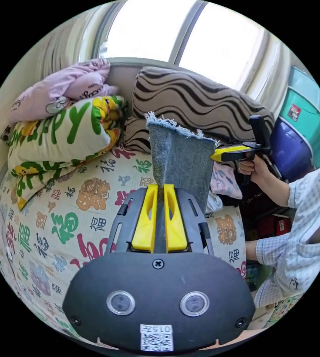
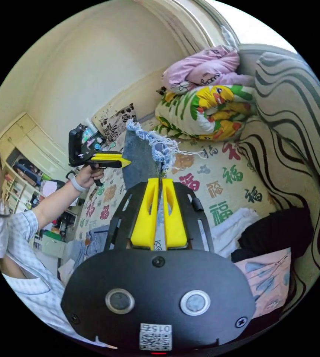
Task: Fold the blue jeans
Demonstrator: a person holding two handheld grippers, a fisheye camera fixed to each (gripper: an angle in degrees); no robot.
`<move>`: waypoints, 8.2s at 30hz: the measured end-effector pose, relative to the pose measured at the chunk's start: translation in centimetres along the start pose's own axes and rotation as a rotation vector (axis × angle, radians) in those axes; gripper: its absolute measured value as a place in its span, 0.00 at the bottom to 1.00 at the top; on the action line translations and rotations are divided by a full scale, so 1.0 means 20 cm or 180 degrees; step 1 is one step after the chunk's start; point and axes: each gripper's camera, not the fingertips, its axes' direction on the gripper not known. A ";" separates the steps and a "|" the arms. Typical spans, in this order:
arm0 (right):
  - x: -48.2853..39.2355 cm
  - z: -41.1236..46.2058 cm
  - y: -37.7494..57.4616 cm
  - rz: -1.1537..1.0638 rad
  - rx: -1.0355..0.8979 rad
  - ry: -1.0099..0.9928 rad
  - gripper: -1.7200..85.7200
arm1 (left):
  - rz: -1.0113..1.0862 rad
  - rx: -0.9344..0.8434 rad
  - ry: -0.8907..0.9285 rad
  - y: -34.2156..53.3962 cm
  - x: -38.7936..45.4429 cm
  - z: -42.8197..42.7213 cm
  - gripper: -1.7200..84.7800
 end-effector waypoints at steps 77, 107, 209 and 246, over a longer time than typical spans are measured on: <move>-0.34 2.04 1.83 0.0637 -0.1657 0.0379 0.13 | -0.1030 -0.1003 -0.0615 1.10 0.03 -0.47 0.14; -0.63 1.45 1.58 -0.0485 -0.1430 -0.0565 0.06 | -0.1210 0.0145 0.0485 1.30 -0.08 -1.20 0.05; -3.79 4.17 3.34 -0.4562 -0.4061 0.0058 0.17 | -0.6189 0.4190 -0.2171 4.97 3.58 -2.60 0.11; -0.90 0.54 2.53 -0.0150 -0.1445 0.0954 0.13 | -0.3455 0.1739 -0.0172 2.92 3.90 -1.14 0.15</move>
